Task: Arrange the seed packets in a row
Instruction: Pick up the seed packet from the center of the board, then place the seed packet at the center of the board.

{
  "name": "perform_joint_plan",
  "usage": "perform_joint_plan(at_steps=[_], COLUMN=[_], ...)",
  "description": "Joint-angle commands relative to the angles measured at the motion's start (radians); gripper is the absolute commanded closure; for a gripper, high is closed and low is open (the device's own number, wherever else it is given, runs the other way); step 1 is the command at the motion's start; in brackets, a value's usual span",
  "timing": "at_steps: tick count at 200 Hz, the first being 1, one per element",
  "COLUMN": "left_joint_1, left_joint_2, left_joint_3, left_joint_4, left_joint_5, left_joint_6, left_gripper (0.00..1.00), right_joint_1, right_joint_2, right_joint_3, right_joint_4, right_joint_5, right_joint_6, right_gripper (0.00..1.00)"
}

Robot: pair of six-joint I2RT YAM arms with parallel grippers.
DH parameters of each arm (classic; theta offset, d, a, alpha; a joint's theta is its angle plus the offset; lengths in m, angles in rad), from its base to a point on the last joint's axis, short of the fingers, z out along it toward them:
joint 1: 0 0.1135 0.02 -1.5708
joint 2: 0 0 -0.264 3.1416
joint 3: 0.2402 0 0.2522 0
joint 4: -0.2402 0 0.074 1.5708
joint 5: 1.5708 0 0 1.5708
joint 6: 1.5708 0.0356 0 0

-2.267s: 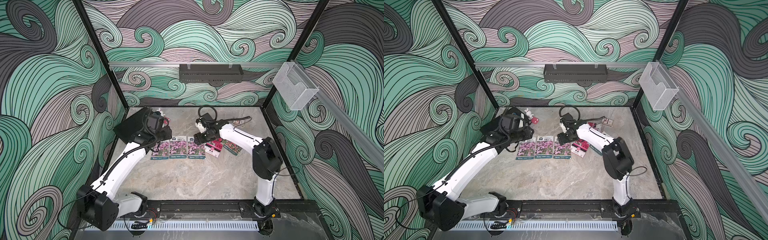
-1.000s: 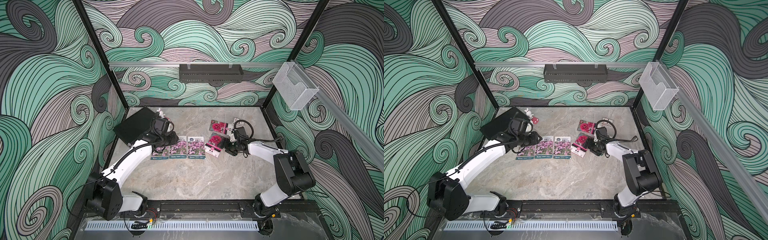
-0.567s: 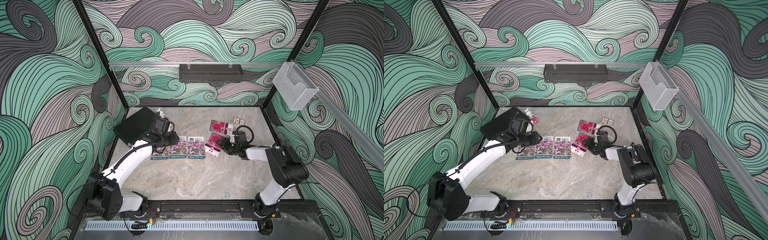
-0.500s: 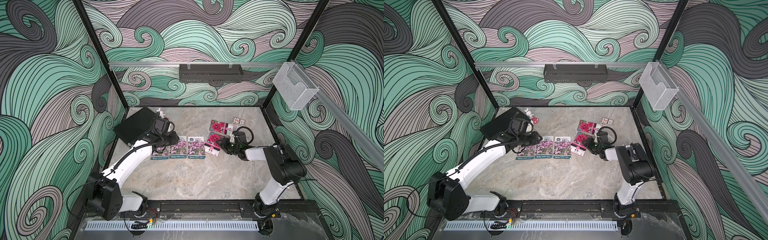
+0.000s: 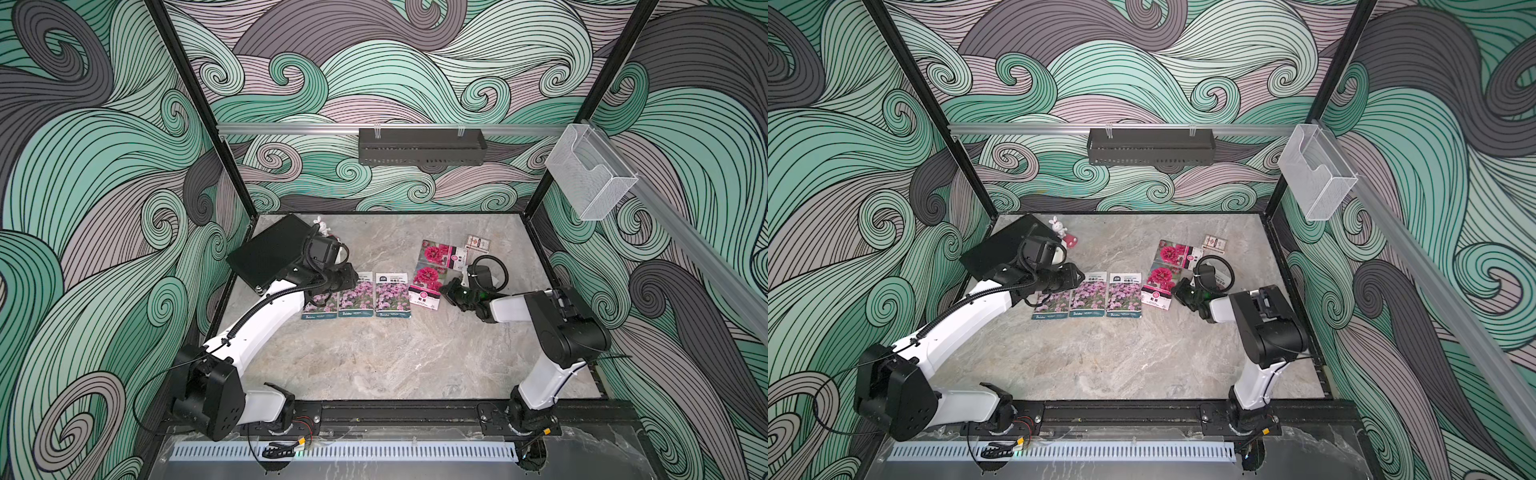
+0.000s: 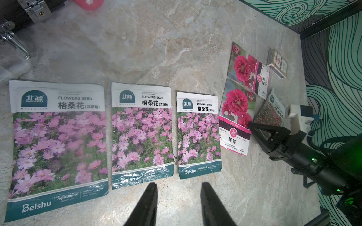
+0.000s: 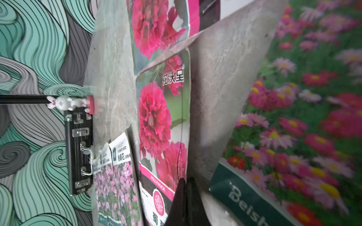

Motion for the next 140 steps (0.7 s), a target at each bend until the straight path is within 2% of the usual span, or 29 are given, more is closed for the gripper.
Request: perform_joint_plan(at_steps=[1,21,68,98,140], left_joint_1=[-0.004,-0.005,-0.004,-0.004,-0.004], left_joint_2=[0.004,0.009,0.018,0.020,0.032], left_joint_3=[0.016,0.014,0.011,0.011,0.018], left_joint_4=[0.000,0.006,0.011,0.013,0.019], left_joint_5=[0.003,0.006,0.015,0.018,0.027], left_joint_6=[-0.003,-0.002,0.000,0.004,0.001], left_gripper=[0.61,0.61,0.61,0.61,0.61], right_joint_1=[-0.004,-0.006,-0.014,-0.027,-0.028], right_joint_2=[-0.087,-0.135,-0.133,-0.089,-0.027], right_joint_3=[0.085,0.151,0.279,0.300,0.340], right_joint_4=[-0.255,-0.391,-0.608,-0.663,-0.739], right_joint_5=[0.061,0.077,0.009,-0.073,-0.090], right_joint_6=[-0.147,-0.246,-0.413,-0.453,-0.496], right_gripper=[1.00,1.00,1.00,1.00,1.00])
